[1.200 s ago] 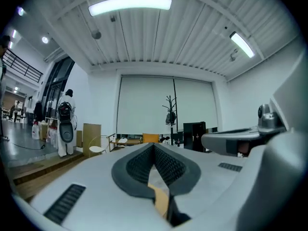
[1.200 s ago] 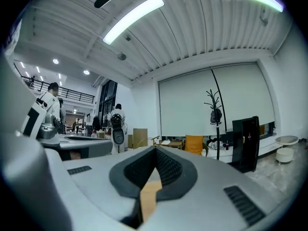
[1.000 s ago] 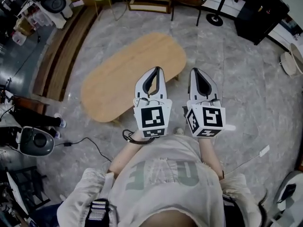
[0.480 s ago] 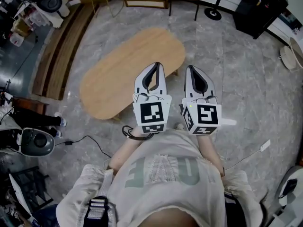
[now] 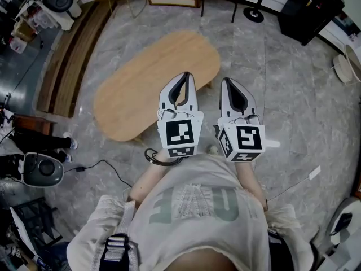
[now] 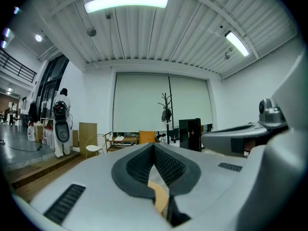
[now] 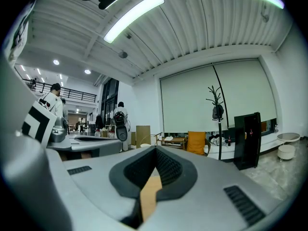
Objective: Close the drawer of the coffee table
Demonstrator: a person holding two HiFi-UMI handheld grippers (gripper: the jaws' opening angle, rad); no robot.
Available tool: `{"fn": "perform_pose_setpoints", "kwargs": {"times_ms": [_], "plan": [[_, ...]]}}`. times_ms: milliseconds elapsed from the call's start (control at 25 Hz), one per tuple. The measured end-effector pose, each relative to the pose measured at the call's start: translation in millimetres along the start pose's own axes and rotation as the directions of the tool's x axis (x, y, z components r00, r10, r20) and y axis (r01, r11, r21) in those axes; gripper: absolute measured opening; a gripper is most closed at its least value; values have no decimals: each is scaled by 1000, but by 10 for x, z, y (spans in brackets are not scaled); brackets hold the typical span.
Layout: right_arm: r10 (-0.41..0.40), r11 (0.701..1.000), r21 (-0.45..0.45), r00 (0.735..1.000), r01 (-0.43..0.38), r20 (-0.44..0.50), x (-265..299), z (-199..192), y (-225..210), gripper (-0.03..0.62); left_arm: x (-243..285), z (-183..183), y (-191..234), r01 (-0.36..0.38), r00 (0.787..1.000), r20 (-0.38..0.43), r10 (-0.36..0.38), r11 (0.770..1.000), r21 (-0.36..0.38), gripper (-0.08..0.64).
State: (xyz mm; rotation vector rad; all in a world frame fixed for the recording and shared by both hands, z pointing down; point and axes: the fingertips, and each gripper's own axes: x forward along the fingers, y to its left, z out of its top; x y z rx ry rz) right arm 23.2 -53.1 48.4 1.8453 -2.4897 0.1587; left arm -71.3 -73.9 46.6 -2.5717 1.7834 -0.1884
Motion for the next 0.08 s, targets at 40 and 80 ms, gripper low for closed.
{"fn": "perform_pose_setpoints", "kwargs": {"times_ms": [40, 80], "plan": [[6, 1000, 9, 1000, -6, 1, 8, 2, 7, 6, 10, 3, 6, 0, 1000, 1, 0, 1000, -1, 9], [12, 1000, 19, 1000, -12, 3, 16, 4, 13, 6, 19, 5, 12, 0, 1000, 3, 0, 1000, -2, 9]]}}
